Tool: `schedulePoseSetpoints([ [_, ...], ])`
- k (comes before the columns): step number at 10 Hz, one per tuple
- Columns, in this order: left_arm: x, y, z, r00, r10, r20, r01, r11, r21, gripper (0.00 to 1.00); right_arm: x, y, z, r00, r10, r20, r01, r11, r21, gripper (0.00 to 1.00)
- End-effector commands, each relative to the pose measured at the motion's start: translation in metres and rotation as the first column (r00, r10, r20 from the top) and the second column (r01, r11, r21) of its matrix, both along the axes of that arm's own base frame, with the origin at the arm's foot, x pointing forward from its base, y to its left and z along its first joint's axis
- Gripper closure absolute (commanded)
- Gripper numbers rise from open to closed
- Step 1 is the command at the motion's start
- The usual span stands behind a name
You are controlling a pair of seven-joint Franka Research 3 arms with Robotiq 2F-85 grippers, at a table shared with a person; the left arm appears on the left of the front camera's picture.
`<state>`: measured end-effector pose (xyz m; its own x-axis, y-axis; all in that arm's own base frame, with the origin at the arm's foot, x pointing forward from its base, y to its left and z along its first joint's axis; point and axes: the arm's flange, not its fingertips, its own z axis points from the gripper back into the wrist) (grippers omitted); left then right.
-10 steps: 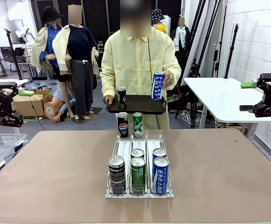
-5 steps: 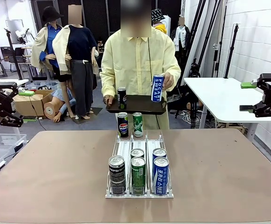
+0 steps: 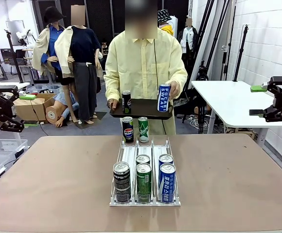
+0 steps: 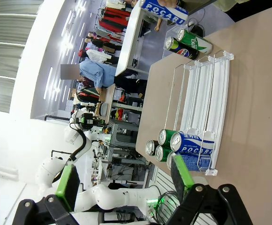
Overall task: Retrieve and hand over the desired beverage to the person.
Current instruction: Pick up another can of the same type that the person held from the Automatic Can Dispenser.
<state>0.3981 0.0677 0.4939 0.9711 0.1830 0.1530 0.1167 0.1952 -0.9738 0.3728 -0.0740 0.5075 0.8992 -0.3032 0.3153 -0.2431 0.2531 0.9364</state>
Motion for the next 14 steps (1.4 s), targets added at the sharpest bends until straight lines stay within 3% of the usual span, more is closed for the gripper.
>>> schedulePoseSetpoints([
  [1,-0.0023,0.0003,0.002,1.0,0.006,0.006,-0.006,1.0,-0.006,0.0,0.0008,0.001,0.0007,1.0,0.004,0.01,-0.004,1.0,0.013,0.0],
  [14,-0.0023,0.0003,0.002,1.0,0.006,0.006,-0.006,1.0,-0.006,0.0,0.0008,0.001,0.0007,1.0,0.004,0.01,-0.004,1.0,0.013,0.0],
])
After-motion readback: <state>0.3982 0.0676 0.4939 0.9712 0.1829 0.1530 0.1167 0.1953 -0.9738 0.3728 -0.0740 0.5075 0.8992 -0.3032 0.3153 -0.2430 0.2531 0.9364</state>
